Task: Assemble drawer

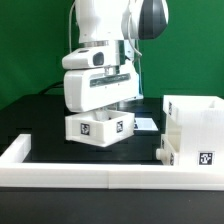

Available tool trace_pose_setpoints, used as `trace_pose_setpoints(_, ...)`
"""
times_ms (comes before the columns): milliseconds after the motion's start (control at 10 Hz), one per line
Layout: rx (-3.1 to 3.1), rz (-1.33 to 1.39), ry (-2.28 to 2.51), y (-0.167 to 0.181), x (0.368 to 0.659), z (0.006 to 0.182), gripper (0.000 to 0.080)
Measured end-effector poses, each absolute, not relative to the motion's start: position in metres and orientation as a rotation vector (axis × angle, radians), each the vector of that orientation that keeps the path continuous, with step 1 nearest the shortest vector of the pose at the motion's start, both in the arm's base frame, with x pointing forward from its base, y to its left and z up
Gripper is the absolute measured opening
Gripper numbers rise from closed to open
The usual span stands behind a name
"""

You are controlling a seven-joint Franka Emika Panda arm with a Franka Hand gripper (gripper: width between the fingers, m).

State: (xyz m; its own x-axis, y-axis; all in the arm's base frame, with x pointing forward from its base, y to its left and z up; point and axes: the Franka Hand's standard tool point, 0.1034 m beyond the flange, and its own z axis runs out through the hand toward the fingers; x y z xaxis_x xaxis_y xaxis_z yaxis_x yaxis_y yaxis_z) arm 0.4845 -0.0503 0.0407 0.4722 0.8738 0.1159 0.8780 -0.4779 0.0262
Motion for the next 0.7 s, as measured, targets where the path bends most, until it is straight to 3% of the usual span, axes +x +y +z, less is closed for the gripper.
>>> trace_pose_setpoints(400,-2.447,-0.163,-1.922,-0.054,0.483,0.039,0.0042)
trace_pose_setpoints(700,-2.314,-0.133,-2.073,-0.054,0.515,0.052,0.0042)
